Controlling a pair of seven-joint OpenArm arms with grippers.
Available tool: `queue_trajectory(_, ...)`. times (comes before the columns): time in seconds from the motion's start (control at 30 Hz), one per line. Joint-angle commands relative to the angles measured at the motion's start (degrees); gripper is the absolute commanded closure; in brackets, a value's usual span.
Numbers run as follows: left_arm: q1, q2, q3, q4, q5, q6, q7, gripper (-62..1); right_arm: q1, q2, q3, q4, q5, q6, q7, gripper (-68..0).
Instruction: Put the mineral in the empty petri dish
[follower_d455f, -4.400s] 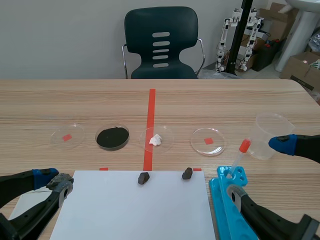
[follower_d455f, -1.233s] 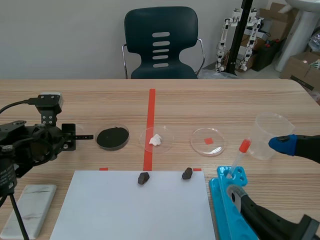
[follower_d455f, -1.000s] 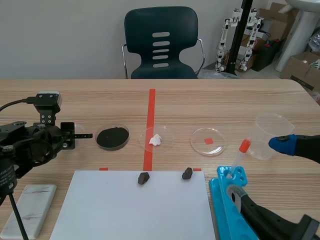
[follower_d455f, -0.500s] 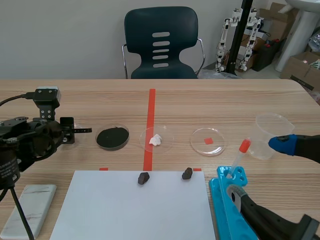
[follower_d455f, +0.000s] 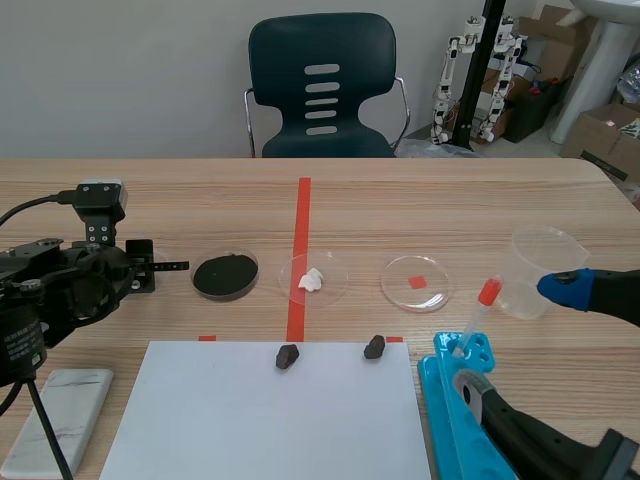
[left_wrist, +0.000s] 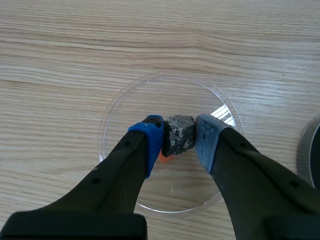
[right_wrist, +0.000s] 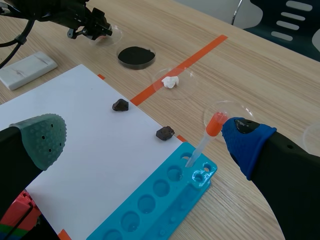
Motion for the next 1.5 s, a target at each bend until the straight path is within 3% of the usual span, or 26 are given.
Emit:
queue_trajectory(0.0,-1.09,-0.17,0.11,0.61,0.07,-0.11,-0.72,-15.1,0.52,0.00,-0.04,0.85,0.81,-0.02,0.87,-67.9)
queue_trajectory(0.1,-1.07,-0.17,0.11,0.61,0.07,-0.11,-0.79,-23.4,0.52,0.00,-0.04,0.85,0.81,-0.02,0.87,-67.9)
queue_trajectory(0.27,-1.11,-0.20,0.11,0.61,0.07,-0.11,-0.79,-30.3,0.52,0.00,-0.04,0.85,0.81,-0.02,0.87,-67.9)
queue_trajectory(0.33,-1.11,-0.20,0.11,0.61,0.07,-0.11,-0.76,-37.7,0.52,0.00,-0.04,0.85,0.81,-0.02,0.87,-67.9)
queue_trajectory(0.4,-1.09,-0.20,0.11,0.61,0.07,-0.11,-0.79,-49.4,0.52,0.00,-0.04,0.85,0.81,-0.02,0.87,-67.9)
queue_trajectory(0.57,-1.11,-0.35,0.11,0.63,0.07,-0.11,-0.87,-61.5,0.52,0.00,-0.04,0.85,0.81,-0.02,0.87,-67.9)
queue_trajectory(1.0,-0.66,-2.29,0.00,0.96,-0.63,-0.68,-0.81,-62.3,0.52,0.00,-0.04,0.85,0.81,-0.02,0.87,-67.9)
queue_trajectory(1.1,0.04,-2.82,0.00,2.45,-0.76,-2.12,-0.81,-62.3,0.52,0.00,-0.04,0.85,0.81,-0.02,0.87,-67.9)
queue_trajectory(1.47,3.02,-3.37,0.00,7.87,-0.81,-2.10,-0.76,-62.3,0.52,0.00,-0.04,0.85,0.81,-0.02,0.87,-67.9)
